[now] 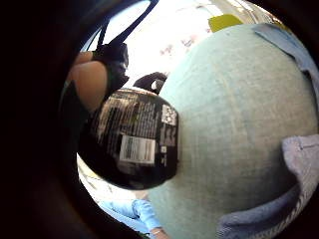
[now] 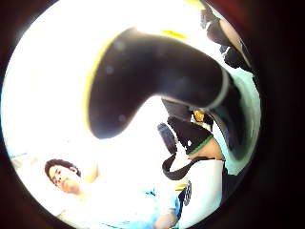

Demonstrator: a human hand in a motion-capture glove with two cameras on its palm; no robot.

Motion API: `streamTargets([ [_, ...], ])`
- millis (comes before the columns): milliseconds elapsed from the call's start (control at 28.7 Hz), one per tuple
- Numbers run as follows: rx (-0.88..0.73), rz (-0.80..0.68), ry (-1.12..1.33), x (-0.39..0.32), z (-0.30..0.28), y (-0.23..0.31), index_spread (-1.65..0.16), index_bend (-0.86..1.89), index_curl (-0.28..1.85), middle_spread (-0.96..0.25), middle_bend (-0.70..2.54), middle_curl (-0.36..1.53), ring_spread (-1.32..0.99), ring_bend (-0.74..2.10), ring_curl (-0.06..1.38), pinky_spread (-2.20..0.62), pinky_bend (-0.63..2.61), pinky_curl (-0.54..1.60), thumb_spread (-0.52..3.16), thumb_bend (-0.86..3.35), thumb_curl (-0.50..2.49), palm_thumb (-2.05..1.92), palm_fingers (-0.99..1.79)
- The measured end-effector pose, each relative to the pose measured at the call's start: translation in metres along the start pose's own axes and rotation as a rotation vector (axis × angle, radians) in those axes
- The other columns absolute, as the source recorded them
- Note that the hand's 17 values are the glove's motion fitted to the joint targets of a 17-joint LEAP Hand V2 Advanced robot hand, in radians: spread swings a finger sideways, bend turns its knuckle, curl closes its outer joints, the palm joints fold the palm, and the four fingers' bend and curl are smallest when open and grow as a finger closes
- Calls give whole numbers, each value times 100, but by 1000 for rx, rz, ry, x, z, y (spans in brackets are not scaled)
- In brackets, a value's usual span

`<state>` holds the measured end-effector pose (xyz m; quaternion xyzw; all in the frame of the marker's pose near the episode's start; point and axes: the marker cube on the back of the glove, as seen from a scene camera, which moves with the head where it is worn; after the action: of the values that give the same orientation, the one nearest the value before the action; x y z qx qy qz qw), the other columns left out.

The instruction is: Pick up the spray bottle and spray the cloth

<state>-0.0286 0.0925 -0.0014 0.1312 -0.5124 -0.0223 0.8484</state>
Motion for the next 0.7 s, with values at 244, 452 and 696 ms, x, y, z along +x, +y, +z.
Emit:
streamTargets([
  [244, -37, -36, 255, -6, -70, 68, -31, 5, 33, -9, 35, 46, -9, 37, 39, 16, 25, 32, 101, -3, 37, 65, 74],
  [452, -8, -26, 456, -5, -132, 143, -32, 10, 30, -9, 36, 46, -8, 35, 38, 17, 24, 33, 101, -3, 36, 65, 72],
  [696, 45, -4, 721, 7, -177, 220, -33, 14, 30, -8, 36, 45, -7, 32, 37, 20, 17, 32, 101, -3, 34, 63, 71],
])
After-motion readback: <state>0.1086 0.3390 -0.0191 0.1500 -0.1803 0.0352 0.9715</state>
